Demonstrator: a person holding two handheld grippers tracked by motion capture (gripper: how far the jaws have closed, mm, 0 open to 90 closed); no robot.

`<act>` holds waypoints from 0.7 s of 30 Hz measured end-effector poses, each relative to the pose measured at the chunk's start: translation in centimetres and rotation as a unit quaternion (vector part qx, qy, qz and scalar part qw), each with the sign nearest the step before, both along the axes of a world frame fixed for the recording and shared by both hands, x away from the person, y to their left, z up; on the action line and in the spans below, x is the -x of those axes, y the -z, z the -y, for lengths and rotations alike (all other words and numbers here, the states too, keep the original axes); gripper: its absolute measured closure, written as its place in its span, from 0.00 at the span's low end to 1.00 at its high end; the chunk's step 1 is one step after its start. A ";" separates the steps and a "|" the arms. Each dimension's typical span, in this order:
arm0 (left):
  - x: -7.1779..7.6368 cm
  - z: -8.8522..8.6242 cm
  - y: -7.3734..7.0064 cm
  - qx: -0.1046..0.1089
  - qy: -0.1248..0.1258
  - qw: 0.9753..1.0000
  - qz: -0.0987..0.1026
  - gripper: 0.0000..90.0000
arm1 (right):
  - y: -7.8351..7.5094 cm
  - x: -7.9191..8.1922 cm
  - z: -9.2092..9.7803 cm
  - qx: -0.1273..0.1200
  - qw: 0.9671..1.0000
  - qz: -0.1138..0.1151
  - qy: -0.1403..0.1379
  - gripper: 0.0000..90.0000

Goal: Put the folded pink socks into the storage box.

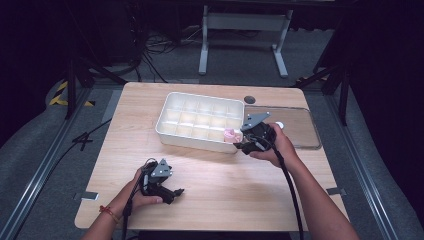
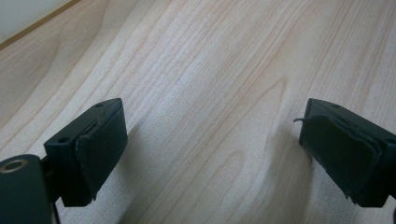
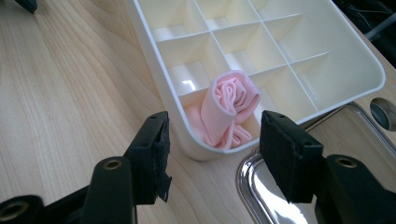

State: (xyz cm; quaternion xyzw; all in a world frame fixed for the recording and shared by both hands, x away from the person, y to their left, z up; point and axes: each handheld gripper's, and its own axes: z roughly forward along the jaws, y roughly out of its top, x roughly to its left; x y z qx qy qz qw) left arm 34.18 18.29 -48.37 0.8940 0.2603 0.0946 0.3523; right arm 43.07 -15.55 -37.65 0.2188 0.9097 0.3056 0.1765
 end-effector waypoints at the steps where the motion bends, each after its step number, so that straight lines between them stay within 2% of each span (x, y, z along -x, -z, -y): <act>1: 0.0 0.0 0.0 0.000 0.000 1.000 0.000 0.09 | 0.0 0.2 0.2 0.001 1.000 0.003 0.002 0.48; 8: 0.0 0.0 0.0 0.000 0.000 1.000 0.000 0.09 | 0.1 1.0 1.1 -0.001 1.000 0.011 0.004 0.46; 13: 0.0 0.0 0.0 0.000 0.000 1.000 -0.001 0.09 | 0.6 1.4 1.9 0.006 1.000 0.017 0.011 0.42; 15: 0.0 0.0 0.0 0.001 0.000 1.000 -0.001 0.09 | 0.8 1.5 2.3 0.002 1.000 0.012 0.014 0.42; 18: 0.0 0.0 0.0 0.000 0.000 1.000 0.000 0.09 | 1.2 1.7 2.7 0.008 1.000 0.020 0.019 0.41; 21: 0.0 0.0 0.0 0.000 0.000 1.000 -0.001 0.09 | 1.4 1.9 3.1 0.013 1.000 0.014 0.021 0.41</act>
